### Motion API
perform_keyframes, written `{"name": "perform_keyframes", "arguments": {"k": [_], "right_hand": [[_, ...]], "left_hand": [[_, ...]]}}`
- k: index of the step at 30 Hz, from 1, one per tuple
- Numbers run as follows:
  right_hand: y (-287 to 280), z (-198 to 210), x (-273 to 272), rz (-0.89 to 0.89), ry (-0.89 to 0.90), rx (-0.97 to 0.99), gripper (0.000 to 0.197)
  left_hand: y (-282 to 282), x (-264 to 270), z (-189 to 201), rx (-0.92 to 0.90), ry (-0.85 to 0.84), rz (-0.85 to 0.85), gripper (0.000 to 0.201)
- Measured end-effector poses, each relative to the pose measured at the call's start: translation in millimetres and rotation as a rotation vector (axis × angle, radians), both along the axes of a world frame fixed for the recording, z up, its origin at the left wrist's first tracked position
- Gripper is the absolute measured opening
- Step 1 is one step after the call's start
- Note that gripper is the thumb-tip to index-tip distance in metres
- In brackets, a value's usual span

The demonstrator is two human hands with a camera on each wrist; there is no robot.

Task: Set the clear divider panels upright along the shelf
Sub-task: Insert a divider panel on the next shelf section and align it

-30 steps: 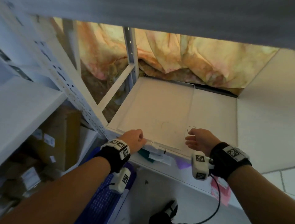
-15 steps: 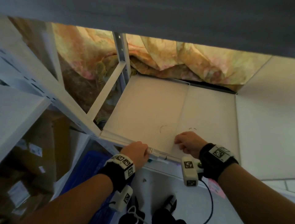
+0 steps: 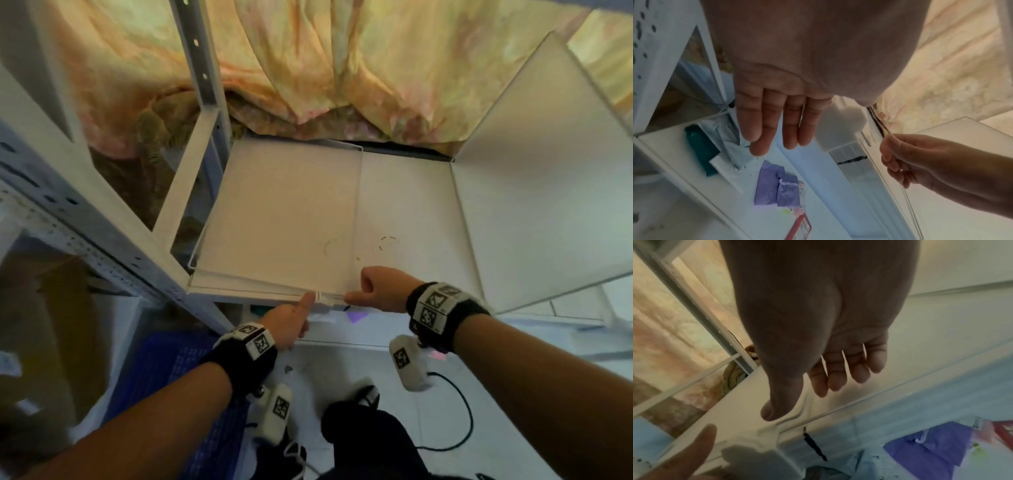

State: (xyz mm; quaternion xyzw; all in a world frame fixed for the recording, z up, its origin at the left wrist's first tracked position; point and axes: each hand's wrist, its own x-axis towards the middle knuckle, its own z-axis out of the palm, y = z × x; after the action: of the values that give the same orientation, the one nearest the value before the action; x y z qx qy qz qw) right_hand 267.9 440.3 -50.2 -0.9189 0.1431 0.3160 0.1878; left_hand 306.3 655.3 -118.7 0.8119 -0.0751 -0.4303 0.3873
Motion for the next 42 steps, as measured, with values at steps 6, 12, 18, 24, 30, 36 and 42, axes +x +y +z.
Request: {"name": "perform_keyframes", "arguments": {"k": [6,12,18,24,30,36,42], "right_hand": [[0.2,-8.5,23.4,0.062,0.106,-0.091,0.059],[-3.5,-10.3,21.4,0.078,0.087,-0.085,0.055],[-0.4,-15.2,18.4,0.104,0.04,-0.099,0.06],[0.0,-16.8,27.1,0.14,0.045,-0.116,0.064],[-5.0,-16.4,25.8,0.162,0.056,-0.114,0.055],[-27.6,-14.1,18.1,0.166,0.042,0.027,0.038],[-28.0,-18.0,20.2,0.155,0.047,0.067,0.04]], "left_hand": [[-8.2,0.1,-2.3,-0.014,0.109,0.067,0.099],[-5.4,8.6,-4.4,0.018,0.245,0.079,0.078],[-11.2,-0.4,-3.8,-0.016,0.26,0.072,0.07],[-13.8,-0.4,-2.5,-0.122,0.285,0.12,0.056],[-37.8,-6.6,-6.7,-0.123,0.248,0.043,0.063],[-45.0,-5.4,-22.9,-0.062,0.268,0.004,0.07],[-17.8,1.9,-11.9,0.016,0.294,0.02,0.072]]}}
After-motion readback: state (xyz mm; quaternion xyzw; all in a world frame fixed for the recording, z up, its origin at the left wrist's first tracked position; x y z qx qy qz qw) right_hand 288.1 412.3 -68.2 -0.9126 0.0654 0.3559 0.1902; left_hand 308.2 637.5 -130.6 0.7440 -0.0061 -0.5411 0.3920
